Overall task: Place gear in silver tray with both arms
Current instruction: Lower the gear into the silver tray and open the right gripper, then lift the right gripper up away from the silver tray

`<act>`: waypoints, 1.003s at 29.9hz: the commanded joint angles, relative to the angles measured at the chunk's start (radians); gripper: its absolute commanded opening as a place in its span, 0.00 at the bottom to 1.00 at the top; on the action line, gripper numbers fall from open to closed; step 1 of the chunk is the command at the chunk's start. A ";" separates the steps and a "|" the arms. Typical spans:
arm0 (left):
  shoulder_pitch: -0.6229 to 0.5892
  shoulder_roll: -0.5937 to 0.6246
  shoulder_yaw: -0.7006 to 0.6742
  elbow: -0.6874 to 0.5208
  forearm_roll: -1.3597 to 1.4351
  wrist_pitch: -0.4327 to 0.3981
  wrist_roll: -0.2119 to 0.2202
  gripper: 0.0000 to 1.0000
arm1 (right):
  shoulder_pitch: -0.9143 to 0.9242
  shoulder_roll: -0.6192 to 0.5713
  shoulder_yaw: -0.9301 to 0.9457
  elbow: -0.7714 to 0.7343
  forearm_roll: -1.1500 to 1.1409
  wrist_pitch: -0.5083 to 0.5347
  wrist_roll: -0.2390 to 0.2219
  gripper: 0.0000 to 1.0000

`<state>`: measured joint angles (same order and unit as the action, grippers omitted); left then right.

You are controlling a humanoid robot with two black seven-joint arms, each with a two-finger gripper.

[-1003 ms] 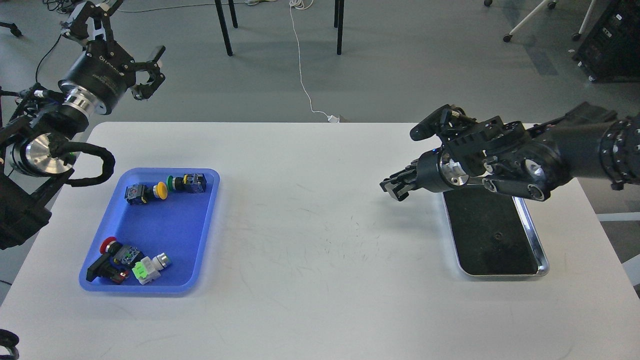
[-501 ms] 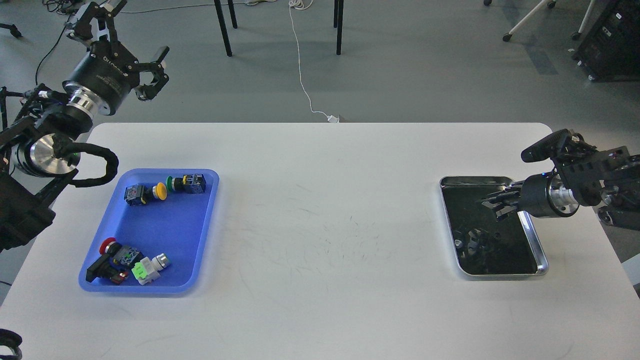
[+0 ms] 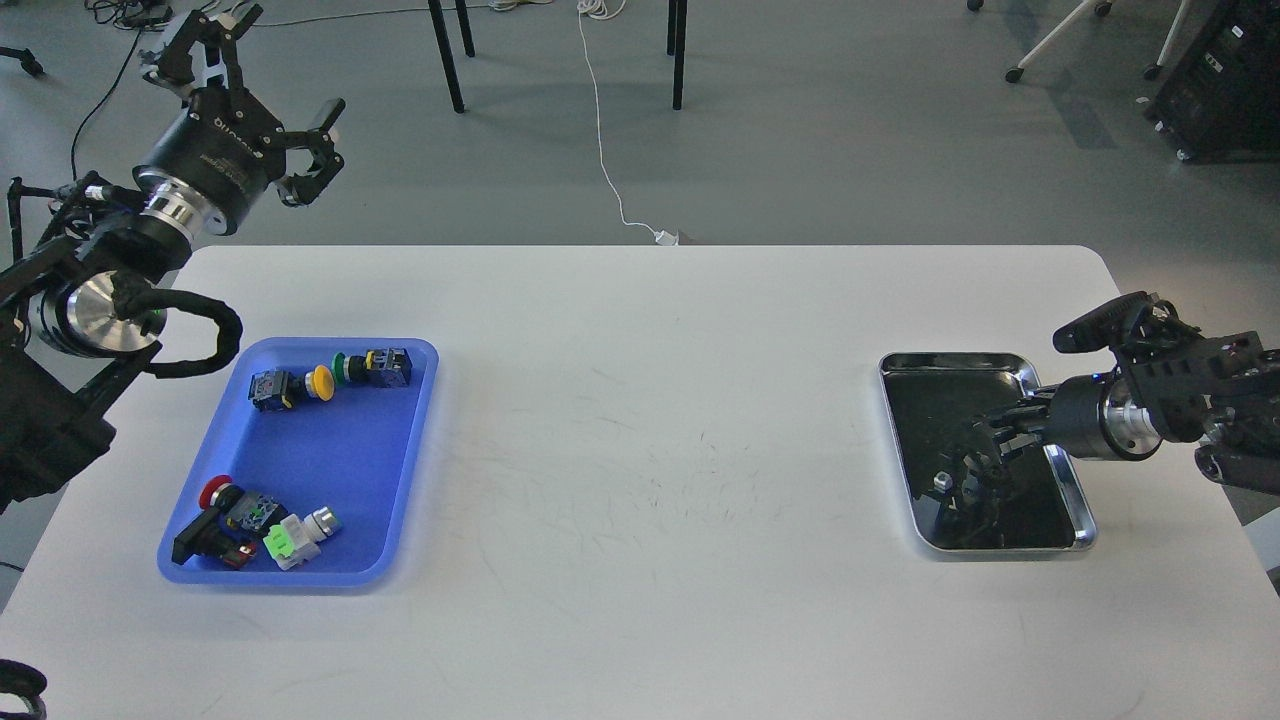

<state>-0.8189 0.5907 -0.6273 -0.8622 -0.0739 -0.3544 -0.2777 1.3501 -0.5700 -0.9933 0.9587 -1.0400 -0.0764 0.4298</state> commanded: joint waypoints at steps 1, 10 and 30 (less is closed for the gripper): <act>0.006 0.000 -0.003 0.000 0.000 0.000 -0.002 0.97 | -0.003 0.004 0.007 -0.002 0.002 0.000 0.000 0.22; 0.006 0.003 -0.003 0.000 0.000 0.002 0.006 0.97 | -0.020 0.001 0.039 0.002 0.008 -0.003 -0.011 0.51; 0.004 -0.003 0.006 0.009 0.002 0.012 0.009 0.98 | -0.066 0.025 0.927 -0.055 0.302 0.000 -0.043 0.99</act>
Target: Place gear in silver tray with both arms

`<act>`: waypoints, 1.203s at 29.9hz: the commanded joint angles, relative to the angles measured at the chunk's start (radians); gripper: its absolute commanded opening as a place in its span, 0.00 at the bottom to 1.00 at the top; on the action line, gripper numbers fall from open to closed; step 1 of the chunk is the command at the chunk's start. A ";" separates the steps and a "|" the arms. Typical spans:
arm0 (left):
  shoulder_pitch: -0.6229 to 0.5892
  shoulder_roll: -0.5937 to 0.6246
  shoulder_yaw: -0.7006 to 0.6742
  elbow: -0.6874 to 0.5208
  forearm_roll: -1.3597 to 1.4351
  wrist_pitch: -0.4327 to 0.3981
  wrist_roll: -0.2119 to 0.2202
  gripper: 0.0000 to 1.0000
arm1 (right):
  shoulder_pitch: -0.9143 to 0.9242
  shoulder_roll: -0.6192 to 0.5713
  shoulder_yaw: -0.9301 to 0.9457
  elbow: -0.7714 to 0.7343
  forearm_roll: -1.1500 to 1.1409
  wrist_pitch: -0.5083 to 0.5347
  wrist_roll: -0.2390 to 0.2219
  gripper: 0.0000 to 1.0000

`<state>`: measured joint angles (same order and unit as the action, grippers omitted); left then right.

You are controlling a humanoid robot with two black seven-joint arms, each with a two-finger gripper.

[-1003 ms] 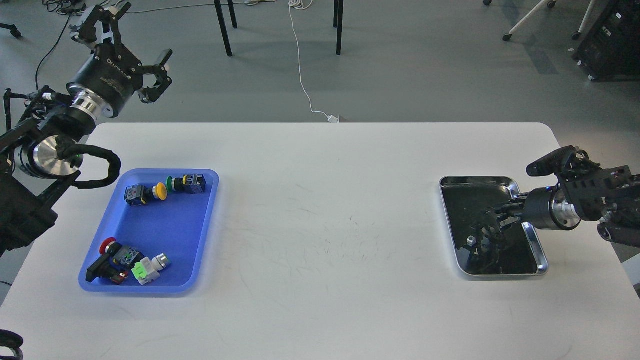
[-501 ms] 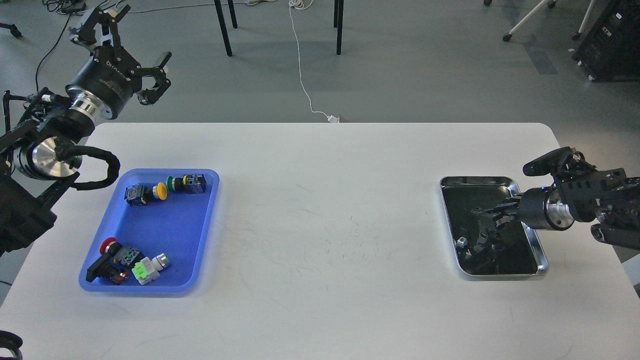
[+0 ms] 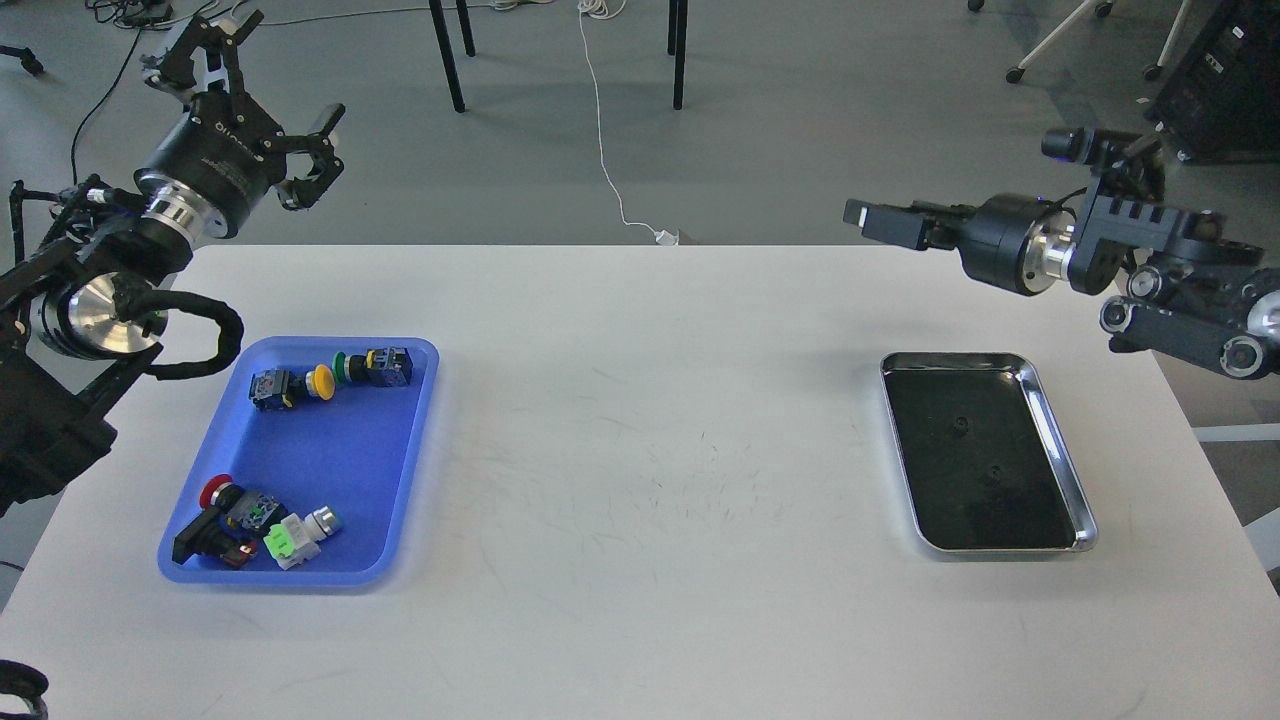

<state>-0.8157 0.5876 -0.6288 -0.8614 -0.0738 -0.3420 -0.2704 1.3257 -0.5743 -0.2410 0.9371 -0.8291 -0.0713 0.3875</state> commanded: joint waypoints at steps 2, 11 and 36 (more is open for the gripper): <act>0.003 -0.002 0.009 0.015 0.000 0.000 0.002 0.98 | -0.080 0.069 0.273 -0.050 0.166 -0.004 -0.001 0.99; 0.004 -0.109 0.008 0.082 -0.001 0.003 -0.007 0.98 | -0.134 0.205 0.571 -0.285 0.480 0.030 0.002 1.00; 0.015 -0.331 -0.170 0.203 -0.123 -0.014 -0.010 0.98 | -0.445 0.343 1.108 -0.403 1.021 0.335 -0.039 1.00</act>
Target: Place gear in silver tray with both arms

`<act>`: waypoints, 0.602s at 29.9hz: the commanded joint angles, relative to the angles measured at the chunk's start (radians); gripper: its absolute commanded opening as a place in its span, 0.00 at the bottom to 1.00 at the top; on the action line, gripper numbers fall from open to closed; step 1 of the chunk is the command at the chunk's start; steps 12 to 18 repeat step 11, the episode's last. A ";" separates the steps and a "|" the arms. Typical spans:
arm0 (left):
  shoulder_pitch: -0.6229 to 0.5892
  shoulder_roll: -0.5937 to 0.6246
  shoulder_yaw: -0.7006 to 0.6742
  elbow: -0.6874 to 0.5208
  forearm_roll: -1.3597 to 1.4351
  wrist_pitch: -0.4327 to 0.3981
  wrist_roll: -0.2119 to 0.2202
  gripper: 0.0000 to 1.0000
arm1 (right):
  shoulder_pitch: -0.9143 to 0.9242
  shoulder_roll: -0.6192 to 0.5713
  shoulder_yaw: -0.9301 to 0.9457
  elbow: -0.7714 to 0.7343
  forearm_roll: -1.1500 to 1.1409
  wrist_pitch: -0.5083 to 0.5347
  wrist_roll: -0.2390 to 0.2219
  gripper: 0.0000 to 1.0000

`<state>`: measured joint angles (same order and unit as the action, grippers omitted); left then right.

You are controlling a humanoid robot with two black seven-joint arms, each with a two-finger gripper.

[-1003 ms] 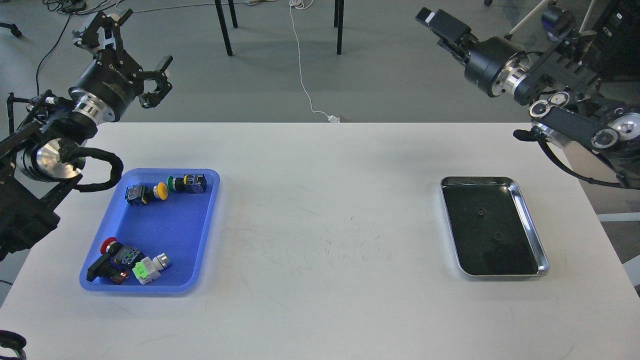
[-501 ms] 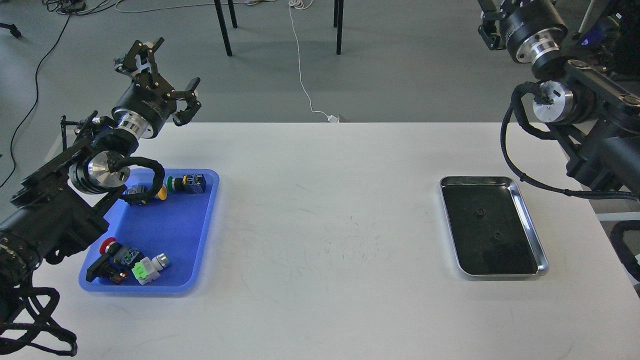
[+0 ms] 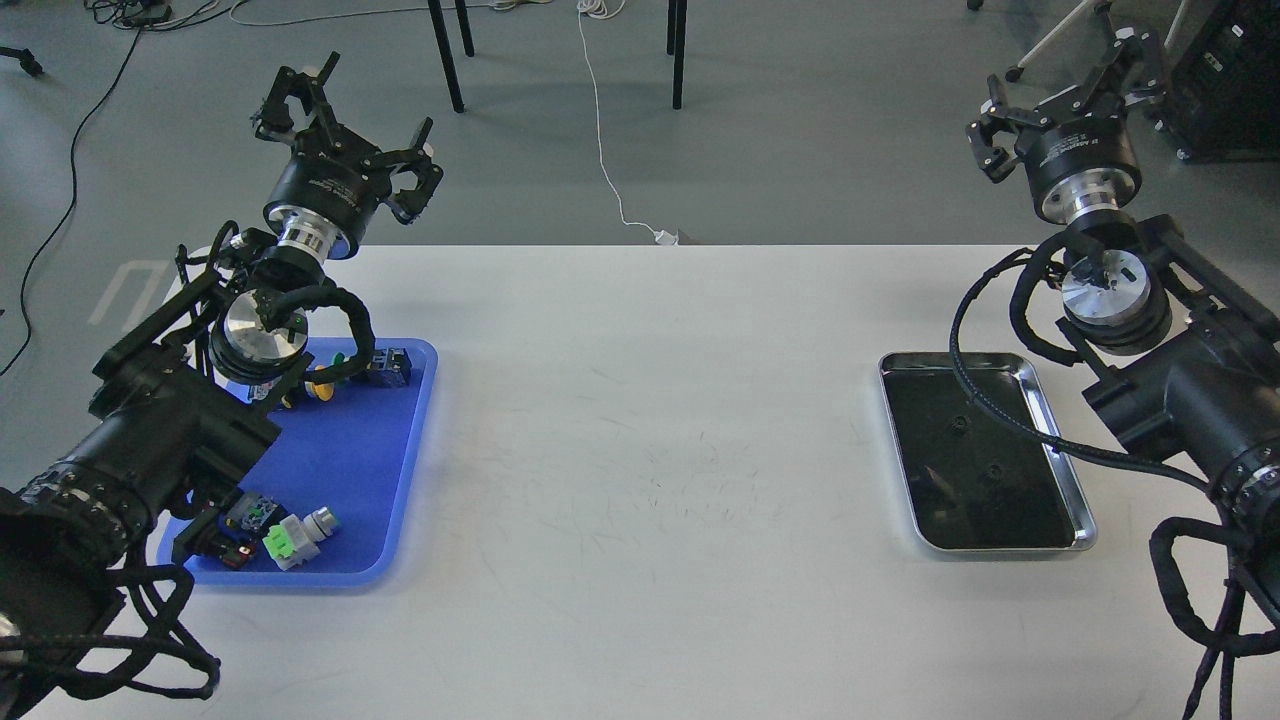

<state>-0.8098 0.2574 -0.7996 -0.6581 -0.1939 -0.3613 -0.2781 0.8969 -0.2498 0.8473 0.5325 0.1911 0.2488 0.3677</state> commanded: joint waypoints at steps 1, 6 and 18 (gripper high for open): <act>0.012 0.000 0.000 -0.003 -0.001 0.007 -0.003 0.98 | -0.022 0.023 0.022 0.003 0.001 0.015 -0.019 1.00; 0.014 0.014 0.002 -0.005 -0.001 0.012 -0.003 0.98 | -0.039 0.024 0.038 0.004 0.001 0.017 -0.016 1.00; 0.023 0.032 0.000 -0.006 -0.001 0.010 -0.003 0.98 | -0.032 0.026 0.027 0.018 -0.001 0.017 0.002 1.00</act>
